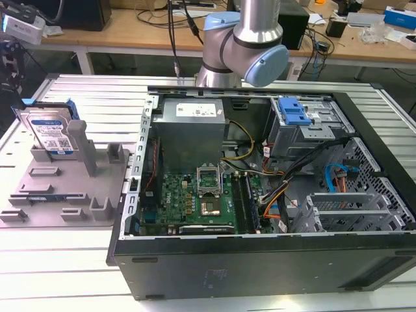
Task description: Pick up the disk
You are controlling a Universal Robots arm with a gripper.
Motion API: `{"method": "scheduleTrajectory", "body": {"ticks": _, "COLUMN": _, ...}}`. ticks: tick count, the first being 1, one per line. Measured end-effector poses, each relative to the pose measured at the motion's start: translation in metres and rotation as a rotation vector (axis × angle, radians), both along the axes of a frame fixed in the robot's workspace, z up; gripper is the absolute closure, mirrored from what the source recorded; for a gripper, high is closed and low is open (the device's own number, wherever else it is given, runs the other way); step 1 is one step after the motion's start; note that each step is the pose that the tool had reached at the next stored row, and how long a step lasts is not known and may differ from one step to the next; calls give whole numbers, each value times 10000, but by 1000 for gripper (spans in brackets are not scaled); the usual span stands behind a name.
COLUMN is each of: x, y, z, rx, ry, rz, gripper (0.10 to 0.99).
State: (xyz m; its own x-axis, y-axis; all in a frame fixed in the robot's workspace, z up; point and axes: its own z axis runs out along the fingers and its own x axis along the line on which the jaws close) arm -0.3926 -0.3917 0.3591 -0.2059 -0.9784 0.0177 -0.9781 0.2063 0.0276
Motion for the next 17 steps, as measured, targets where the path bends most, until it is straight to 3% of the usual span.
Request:
{"method": "scheduleTrajectory", "body": {"ticks": 4, "x": 3, "y": 0, "z": -6, "rx": -21, "ry": -8, "rz": 682, "gripper": 545}}
{"method": "scheduleTrajectory", "body": {"ticks": 14, "x": -8, "y": 7, "z": -6, "rx": -28, "ry": -7, "rz": 856, "gripper": 545}}
{"method": "scheduleTrajectory", "body": {"ticks": 17, "x": -11, "y": 80, "z": -5, "rx": -28, "ry": -7, "rz": 1124, "gripper": 545}}
